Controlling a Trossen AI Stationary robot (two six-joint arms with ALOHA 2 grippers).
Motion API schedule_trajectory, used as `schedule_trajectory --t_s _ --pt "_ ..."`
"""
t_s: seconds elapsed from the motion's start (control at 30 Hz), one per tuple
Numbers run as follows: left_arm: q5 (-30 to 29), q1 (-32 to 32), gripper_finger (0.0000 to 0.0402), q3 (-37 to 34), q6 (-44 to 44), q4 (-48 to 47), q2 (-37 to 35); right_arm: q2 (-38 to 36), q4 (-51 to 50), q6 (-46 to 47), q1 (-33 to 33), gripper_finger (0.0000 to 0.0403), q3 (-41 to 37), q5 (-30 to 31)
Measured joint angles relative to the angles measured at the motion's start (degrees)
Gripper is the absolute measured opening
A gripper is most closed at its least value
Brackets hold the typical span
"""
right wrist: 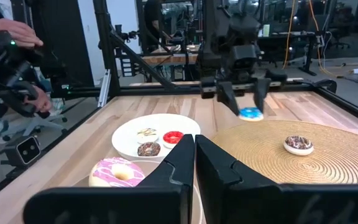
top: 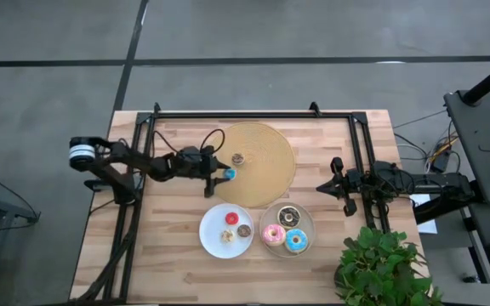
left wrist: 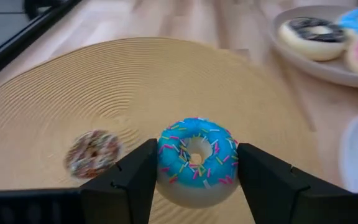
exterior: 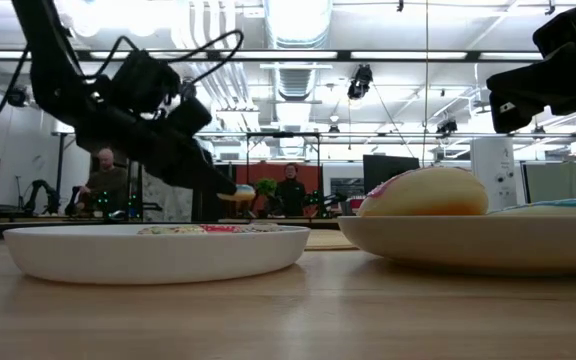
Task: Pick & Place donuts
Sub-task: Put the small blue donut on the white plate
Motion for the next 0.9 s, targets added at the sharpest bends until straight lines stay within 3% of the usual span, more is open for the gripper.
schedule_trajectory --t_s 0.33,0.9 --pt "-0.3 -8.1 0.0186 0.0 0.0 -5.3 -5.3 0.0 0.0 0.1 0.0 0.0008 0.0 0.0" --pt "-0.7 -22.0 0.0186 -0.2 0.1 -10.4 -6.1 0.0 0.0 -0.1 0.0 0.0008 0.0 0.0"
